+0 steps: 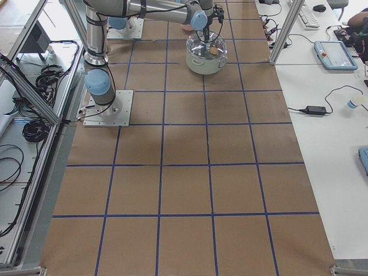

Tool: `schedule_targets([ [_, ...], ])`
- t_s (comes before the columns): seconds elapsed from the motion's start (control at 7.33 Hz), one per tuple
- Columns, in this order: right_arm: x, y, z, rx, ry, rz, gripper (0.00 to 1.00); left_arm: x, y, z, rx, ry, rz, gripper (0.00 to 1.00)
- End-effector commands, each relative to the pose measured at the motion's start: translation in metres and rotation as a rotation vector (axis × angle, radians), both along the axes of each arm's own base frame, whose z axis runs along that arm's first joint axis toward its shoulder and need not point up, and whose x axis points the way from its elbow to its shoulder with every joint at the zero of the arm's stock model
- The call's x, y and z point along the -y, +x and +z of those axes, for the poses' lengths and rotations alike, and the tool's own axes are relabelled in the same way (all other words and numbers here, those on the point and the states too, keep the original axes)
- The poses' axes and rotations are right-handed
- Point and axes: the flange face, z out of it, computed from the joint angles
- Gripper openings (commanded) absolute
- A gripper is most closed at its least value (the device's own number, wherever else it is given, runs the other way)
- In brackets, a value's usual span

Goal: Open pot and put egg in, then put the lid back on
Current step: 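Lower the glass lid onto the pot with the right gripper and release it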

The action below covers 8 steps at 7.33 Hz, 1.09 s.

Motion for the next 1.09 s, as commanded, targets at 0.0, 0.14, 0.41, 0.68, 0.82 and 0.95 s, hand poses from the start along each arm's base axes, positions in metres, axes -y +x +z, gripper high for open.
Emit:
schedule_targets([
  [0.0,0.0017,-0.0031,0.0001,-0.004,-0.002,0.004,0.42,-0.0009,-0.0014,-0.0009,-0.001,0.005,0.006,1.00],
  [0.14,0.0023,-0.0040,0.0001,-0.005,-0.004,0.013,0.43,-0.0019,-0.0021,-0.0011,-0.001,0.006,0.006,1.00],
  [0.41,0.0020,-0.0041,0.0011,-0.004,-0.005,0.013,0.44,-0.0004,-0.0041,-0.0054,-0.021,0.013,0.029,1.00],
  [0.68,0.0017,-0.0042,0.0021,-0.002,-0.005,0.001,0.54,-0.0011,-0.0058,-0.0081,-0.038,0.016,0.029,1.00],
  [0.82,0.0017,-0.0042,0.0021,-0.002,-0.005,-0.001,0.58,-0.0010,-0.0076,-0.0093,-0.056,0.015,0.029,1.00],
  [0.95,0.0017,-0.0042,0.0021,-0.002,-0.005,-0.001,0.59,-0.0011,-0.0076,-0.0101,-0.056,0.017,0.029,1.00],
])
